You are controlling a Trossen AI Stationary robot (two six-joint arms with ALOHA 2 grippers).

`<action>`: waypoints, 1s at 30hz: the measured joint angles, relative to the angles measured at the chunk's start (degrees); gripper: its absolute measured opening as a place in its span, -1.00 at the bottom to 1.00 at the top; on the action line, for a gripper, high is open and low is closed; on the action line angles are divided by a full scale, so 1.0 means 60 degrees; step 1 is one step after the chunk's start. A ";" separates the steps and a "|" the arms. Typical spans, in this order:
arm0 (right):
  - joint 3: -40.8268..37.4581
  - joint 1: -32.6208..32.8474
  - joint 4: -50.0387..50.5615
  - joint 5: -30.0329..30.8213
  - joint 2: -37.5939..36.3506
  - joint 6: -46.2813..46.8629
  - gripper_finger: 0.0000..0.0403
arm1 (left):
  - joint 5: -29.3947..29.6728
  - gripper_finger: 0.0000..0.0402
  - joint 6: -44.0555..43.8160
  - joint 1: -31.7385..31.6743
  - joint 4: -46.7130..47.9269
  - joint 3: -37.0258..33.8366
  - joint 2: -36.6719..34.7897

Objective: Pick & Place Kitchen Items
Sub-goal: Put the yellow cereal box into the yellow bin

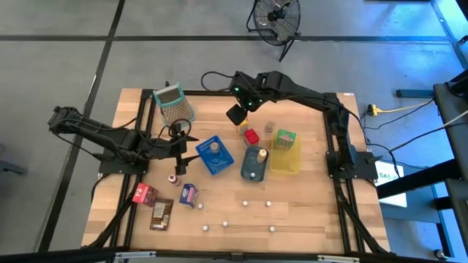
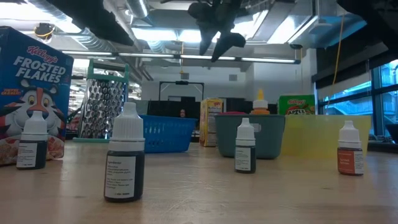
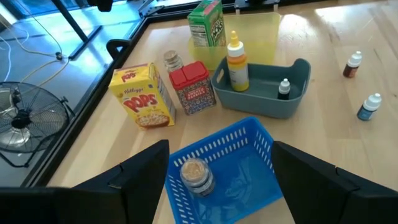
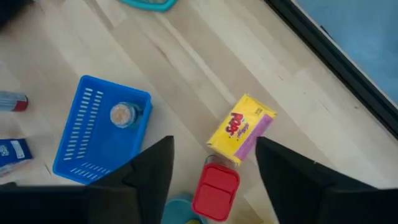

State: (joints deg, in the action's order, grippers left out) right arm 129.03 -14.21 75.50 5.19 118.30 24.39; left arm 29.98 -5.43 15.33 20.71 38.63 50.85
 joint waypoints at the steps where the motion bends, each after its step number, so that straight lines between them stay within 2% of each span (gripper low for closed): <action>1: 0.0000 0.0027 0.0000 0.0004 0.0000 -0.0068 0.22 | 0.0000 0.39 -0.0008 0.0000 0.0011 0.0000 0.0000; 8: 0.0000 0.0090 -0.0015 0.0029 0.0000 0.0157 0.66 | -0.0009 0.39 -0.0216 0.0000 0.0032 -0.0004 0.0004; 12: 0.0000 0.0085 0.0031 -0.0089 0.0000 -0.0159 0.81 | -0.0007 0.39 -0.0250 0.0123 0.0087 -0.0011 0.0004; 22: 0.0000 -0.0579 0.0277 -0.0265 0.0427 0.0643 0.83 | 0.0058 0.39 -0.0240 0.0557 0.0098 -0.0011 0.0004; 30: 0.0000 -0.0623 0.0068 -0.0435 0.0888 0.0314 0.82 | 0.0062 0.39 -0.0336 0.0703 0.0200 -0.0011 0.0004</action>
State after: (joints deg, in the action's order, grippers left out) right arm 129.03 -17.95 75.91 2.58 123.63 26.27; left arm 30.35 -7.45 19.55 21.92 38.57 50.87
